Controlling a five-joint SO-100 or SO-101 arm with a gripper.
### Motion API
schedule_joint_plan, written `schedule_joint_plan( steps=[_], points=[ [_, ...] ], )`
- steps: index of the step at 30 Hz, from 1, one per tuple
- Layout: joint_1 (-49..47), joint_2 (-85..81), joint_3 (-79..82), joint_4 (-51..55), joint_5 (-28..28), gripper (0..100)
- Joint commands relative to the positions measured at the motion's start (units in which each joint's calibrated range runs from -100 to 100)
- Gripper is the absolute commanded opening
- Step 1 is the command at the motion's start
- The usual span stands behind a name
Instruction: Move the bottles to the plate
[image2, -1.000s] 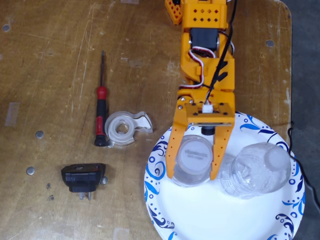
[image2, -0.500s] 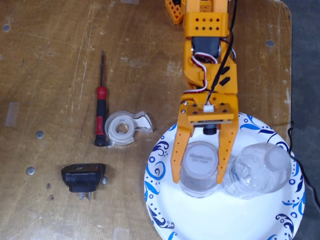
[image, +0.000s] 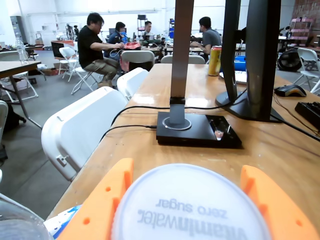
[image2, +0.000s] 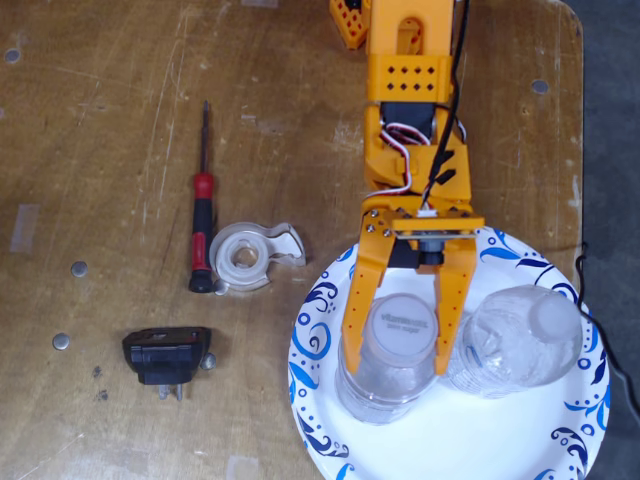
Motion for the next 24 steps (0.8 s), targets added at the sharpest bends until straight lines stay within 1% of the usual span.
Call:
schedule_joint_plan(
  steps=[1, 7, 12, 16, 19, 24],
  points=[
    [0.8, 0.0, -0.8, 0.5, 0.2, 2],
    [0.9, -1.4, -1.0, 4.0, 0.1, 2],
    [0.9, -7.0, -0.5, 13.1, -0.1, 1],
    [0.9, -10.8, -0.1, 18.8, -1.8, 1],
    [0.8, -12.2, -0.8, 21.2, -1.8, 1],
    [0.8, -12.6, -0.9, 21.7, -1.8, 1]
  ],
)
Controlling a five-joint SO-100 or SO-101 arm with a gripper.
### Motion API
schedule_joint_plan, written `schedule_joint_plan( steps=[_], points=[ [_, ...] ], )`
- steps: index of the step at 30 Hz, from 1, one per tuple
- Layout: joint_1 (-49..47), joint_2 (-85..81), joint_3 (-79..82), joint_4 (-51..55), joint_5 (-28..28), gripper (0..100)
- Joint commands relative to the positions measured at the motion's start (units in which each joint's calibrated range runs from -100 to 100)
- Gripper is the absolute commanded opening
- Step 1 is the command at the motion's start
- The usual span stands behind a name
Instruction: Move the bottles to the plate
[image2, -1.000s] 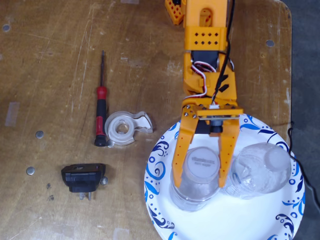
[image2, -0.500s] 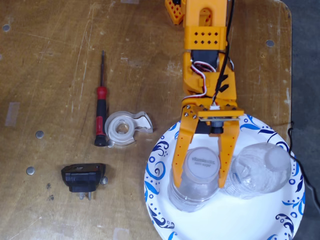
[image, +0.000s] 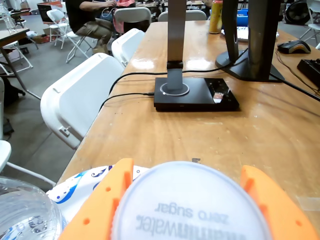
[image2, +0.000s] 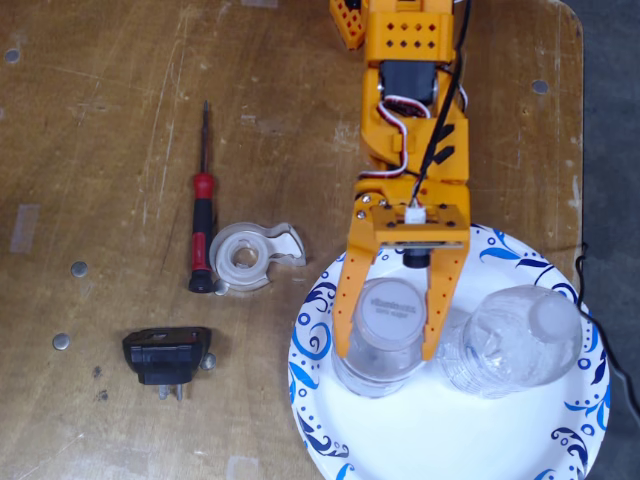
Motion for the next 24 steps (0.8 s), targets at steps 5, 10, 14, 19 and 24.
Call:
schedule_joint_plan(
  steps=[5, 10, 14, 19, 24],
  points=[
    [-0.2, -2.0, -1.1, -0.2, -0.3, 2],
    [-0.2, -2.0, -3.2, 0.5, -2.3, 2],
    [-0.9, -2.4, -4.4, 0.4, -2.4, 9],
    [-1.4, -2.4, -7.1, 0.4, -2.4, 16],
    [-1.5, -2.4, -8.4, 0.4, -2.4, 21]
  ],
)
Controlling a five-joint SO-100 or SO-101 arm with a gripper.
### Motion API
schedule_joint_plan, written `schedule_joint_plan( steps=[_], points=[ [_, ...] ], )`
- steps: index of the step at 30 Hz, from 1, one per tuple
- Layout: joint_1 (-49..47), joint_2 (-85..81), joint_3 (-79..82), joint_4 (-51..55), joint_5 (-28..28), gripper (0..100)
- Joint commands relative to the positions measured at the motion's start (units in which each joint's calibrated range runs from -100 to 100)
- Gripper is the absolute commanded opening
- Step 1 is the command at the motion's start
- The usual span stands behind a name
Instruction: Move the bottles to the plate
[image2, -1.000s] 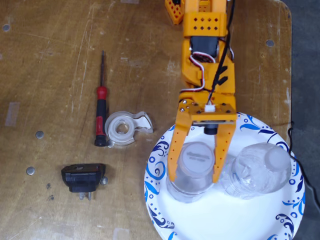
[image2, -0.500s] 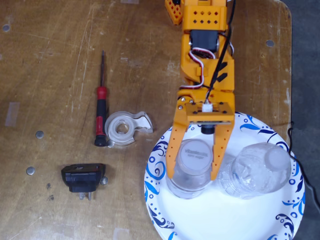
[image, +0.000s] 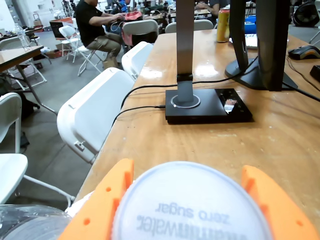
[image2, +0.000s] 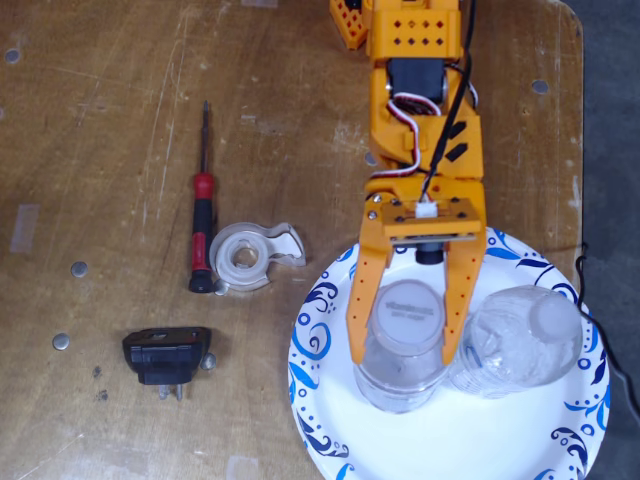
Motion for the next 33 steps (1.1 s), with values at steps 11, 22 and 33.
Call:
schedule_joint_plan(
  steps=[11, 22, 33],
  points=[
    [1.6, -2.1, 0.2, 0.4, 0.1, 15],
    [-0.2, -2.5, 0.4, 0.2, 0.2, 38],
    [0.0, -2.6, 0.3, -0.4, 0.2, 40]
  ],
)
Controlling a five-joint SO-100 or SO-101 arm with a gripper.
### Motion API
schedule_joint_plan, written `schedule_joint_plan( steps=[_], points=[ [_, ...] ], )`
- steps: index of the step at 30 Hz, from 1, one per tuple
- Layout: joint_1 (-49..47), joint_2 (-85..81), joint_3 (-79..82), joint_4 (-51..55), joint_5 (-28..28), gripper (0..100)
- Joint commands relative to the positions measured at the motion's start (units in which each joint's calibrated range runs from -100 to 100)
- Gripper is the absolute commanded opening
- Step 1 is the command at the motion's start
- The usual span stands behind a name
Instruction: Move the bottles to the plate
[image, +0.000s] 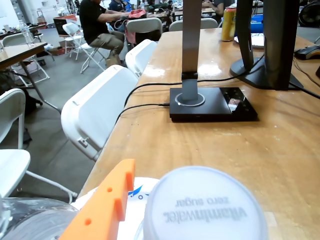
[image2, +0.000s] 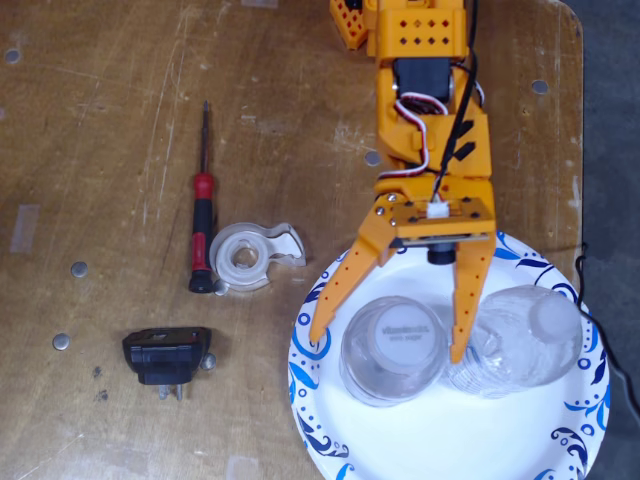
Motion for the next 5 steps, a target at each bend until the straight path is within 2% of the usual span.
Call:
schedule_joint_plan(
  steps=[1, 5],
  points=[
    [0.7, -2.7, -0.6, -0.7, 0.0, 40],
    [0.7, -6.6, -1.3, 0.0, -0.1, 40]
  ],
)
